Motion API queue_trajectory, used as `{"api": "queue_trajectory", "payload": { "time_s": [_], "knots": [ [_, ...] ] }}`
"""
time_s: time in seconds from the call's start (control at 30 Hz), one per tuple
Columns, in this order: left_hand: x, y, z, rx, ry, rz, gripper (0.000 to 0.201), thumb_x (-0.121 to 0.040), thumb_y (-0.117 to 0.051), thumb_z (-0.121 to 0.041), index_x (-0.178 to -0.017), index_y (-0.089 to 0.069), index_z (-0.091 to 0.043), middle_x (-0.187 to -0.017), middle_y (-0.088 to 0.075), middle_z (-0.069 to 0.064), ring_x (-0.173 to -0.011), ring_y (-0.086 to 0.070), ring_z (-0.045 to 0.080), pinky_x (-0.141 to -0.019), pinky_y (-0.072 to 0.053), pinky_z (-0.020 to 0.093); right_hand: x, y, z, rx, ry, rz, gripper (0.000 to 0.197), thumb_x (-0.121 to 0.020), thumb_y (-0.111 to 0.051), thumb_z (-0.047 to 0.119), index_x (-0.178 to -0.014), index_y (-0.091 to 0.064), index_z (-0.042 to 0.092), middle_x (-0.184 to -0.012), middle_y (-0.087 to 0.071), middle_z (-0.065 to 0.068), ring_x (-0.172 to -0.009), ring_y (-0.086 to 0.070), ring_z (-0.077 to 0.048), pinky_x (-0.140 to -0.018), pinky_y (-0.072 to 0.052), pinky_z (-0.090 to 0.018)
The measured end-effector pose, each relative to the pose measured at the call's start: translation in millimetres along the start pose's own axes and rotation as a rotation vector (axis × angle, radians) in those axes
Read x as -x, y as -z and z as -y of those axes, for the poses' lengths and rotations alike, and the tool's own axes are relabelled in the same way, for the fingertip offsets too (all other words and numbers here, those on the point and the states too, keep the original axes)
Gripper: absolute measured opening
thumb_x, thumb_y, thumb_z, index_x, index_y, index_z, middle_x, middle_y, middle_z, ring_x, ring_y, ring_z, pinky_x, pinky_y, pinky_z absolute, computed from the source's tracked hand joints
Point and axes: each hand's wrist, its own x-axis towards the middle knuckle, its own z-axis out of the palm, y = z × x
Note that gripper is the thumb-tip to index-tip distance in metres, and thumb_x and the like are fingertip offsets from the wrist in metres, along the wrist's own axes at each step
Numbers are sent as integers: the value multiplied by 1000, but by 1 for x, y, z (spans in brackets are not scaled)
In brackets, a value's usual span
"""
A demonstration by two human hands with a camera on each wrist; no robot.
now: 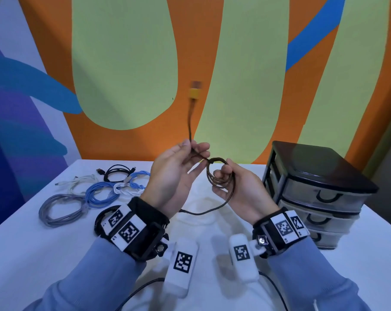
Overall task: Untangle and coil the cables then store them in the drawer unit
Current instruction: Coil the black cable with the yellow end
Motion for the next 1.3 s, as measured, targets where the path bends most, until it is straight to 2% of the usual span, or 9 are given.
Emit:
{"api": "queue_trajectory", "payload": {
  "time_s": [0.2, 0.33, 0.47, 0.67, 0.77, 0.87, 1.07, 1.17, 1.3],
  "knots": [
    [-3, 2, 1, 157, 101, -129, 30, -114, -47, -27, -91, -55, -10, -72, -56, 3, -65, -58, 20, -97, -57, 41, 4, -3, 4, -508, -81, 112, 41, -111, -41, 28, -73, -50, 14, -57, -44, 1, -60, -55, -19, -78, -45, -30],
    [-2, 4, 2, -13, 143, -84, 20, -113, -51, -19, -97, -57, -8, -70, -52, 2, -63, -57, 18, -99, -59, 40, 4, 5, 10, -645, -2, 140, 35, -112, -38, 26, -96, -63, 7, -51, -31, 7, -49, -34, -11, -68, -31, -23],
    [1, 5, 4, -316, 147, 40, 18, -111, -53, -12, -97, -63, -7, -68, -57, 2, -61, -53, 18, -90, -59, 35, 4, 8, 16, -580, 52, 89, 42, -113, -37, 28, -128, -62, -2, -58, -41, 8, -51, -39, -8, -66, -34, -20],
    [8, 2, 1, -587, 147, 254, 20, -108, -59, -14, -92, -69, -6, -68, -59, 7, -65, -49, 23, -78, -45, 34, -7, 13, 15, -510, 122, 53, 53, -112, -40, 30, -89, -82, 9, -85, -77, 0, -73, -71, -7, -64, -54, -16],
    [12, -2, 2, -622, 87, 307, 21, -109, -58, -14, -99, -68, 2, -78, -71, 15, -68, -58, 26, -78, -52, 29, -8, 16, 16, -520, 131, 28, 46, -111, -42, 30, -98, -80, 8, -88, -77, 0, -74, -67, -7, -69, -55, -17],
    [14, -3, 3, -552, 53, 318, 18, -109, -58, -15, -99, -67, -2, -98, -78, 22, -81, -71, 29, -91, -59, 30, -7, 15, 15, -481, 154, -68, 30, -111, -46, 29, -108, -67, 8, -74, -73, 7, -56, -58, -3, -63, -49, -17],
    [12, -4, 7, -622, -173, 259, 13, -102, -70, -20, -98, -78, -11, -103, -79, 4, -93, -64, 11, -86, -55, 26, -1, 8, 7, -263, 146, -123, 37, -109, -50, 35, -120, -66, 4, -53, -51, 6, -46, -49, -5, -73, -43, -25],
    [12, -3, 8, -664, -251, 286, 11, -99, -74, -20, -97, -81, -12, -105, -81, -1, -87, -62, 6, -82, -48, 21, 0, 3, 9, -327, 134, -52, 26, -108, -54, 25, -114, -60, 1, -80, -76, -6, -58, -58, -6, -65, -51, -18],
    [9, -1, 11, -662, -202, 266, 10, -98, -75, -19, -96, -80, -11, -84, -76, -12, -74, -55, 10, -70, -46, 21, -2, 4, 13, -461, 130, 22, 11, -109, -50, 15, -106, -52, 5, -120, -72, -29, -74, -75, -14, -73, -61, -20]
  ]
}}
